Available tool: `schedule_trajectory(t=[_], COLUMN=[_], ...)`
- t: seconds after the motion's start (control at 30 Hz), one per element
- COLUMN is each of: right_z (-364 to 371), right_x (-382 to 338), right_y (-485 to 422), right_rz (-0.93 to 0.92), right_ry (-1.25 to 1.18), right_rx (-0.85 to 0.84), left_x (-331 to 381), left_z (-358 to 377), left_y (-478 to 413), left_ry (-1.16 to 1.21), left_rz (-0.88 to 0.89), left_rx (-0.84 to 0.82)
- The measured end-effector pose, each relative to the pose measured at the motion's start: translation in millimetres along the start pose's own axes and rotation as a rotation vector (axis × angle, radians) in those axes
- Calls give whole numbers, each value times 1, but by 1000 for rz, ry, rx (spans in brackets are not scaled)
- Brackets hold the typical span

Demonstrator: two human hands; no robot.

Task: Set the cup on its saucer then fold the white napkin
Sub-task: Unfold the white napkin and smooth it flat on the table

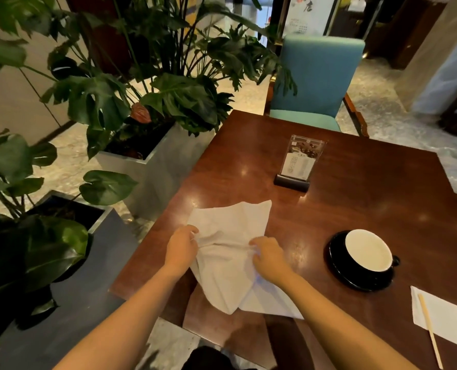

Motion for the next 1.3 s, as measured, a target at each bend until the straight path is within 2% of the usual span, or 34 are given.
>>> schedule_trajectory(t=[0.13, 0.2, 0.3, 0.37, 0.43, 0.5, 0.57, 0.7, 0.83, 0.97, 1.1, 1.3], right_z=[-20, -37, -59, -77, -100, -129, -159, -216, -260, -303, -313, -305], right_x=[-62, -86, -103, -112, -119, -125, -131, -134, -132, -121, -97, -38], right_y=[-13, -23, -40, -47, -49, -47, -43, -42, -44, -37, -35, -33], right_rz=[-230, -329, -409, -452, -480, -460, -438, -431, -409, -385, -328, -114], right_ry=[-121, -24, 146, 142, 42, -140, -299, -446, -450, -506, -471, -542], right_rx=[23, 69, 121, 154, 184, 172, 167, 320, 473, 650, 683, 749], left_x=[41, 62, 93, 112, 127, 136, 141, 144, 162, 155, 128, 91], left_z=[-8, -15, -29, -40, -53, -62, -63, -46, -27, -15, -27, -72], left_y=[2, 2, 4, 5, 4, 3, -1, -13, -25, -38, -43, -60], left_ry=[51, 78, 135, 162, 174, 192, 155, 105, 26, -95, -93, -211], left_rz=[117, 175, 262, 329, 373, 344, 270, 151, 182, 151, 88, -18], left_rx=[31, 38, 52, 93, 203, 292, 291, 113, -57, -151, -138, -3])
Point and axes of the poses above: each hand's wrist, its own y-axis away from the middle knuckle, its own z-axis out of the palm, x = y × z, the point moved 8 cm from there along -y, towards the middle knuckle
